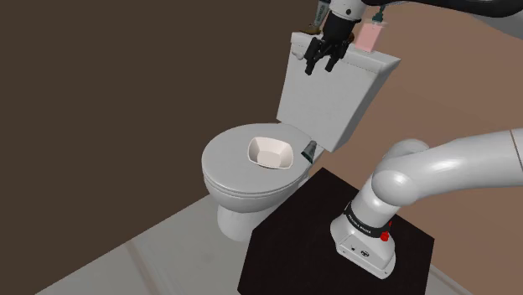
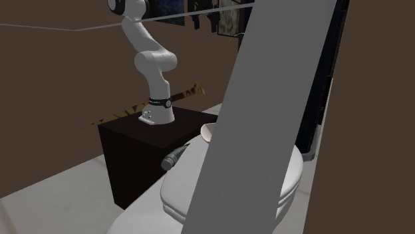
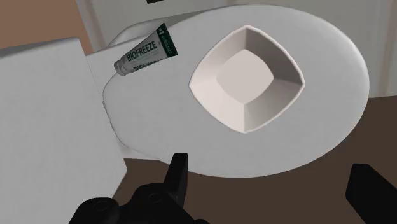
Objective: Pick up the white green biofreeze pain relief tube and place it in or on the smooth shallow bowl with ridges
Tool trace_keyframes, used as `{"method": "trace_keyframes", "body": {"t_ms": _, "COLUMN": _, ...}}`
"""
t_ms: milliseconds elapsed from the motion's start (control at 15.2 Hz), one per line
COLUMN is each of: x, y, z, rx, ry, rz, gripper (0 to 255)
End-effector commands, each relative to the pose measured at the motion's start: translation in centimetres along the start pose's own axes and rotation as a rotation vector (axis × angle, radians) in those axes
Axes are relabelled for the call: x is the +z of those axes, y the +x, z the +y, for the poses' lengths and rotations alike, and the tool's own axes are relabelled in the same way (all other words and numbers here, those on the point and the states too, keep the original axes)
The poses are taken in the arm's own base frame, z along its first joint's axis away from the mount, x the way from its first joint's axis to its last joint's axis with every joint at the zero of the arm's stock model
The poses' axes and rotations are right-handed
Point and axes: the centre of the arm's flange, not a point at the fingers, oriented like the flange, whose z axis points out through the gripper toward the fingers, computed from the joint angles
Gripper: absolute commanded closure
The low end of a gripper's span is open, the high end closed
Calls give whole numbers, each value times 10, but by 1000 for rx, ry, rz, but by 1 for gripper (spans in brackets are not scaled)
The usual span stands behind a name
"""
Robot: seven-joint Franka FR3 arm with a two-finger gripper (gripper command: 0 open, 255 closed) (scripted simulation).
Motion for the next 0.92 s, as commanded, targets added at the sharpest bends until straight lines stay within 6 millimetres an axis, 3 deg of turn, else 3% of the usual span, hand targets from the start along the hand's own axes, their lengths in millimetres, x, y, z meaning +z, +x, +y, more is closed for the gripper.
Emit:
{"method": "trace_keyframes", "body": {"t_ms": 0, "x": 0, "y": 0, "z": 0, "rx": 0, "ry": 0, "rz": 0, "gripper": 0}}
{"method": "trace_keyframes", "body": {"t_ms": 858, "x": 148, "y": 26, "z": 97, "rx": 383, "ry": 75, "rz": -38, "gripper": 0}}
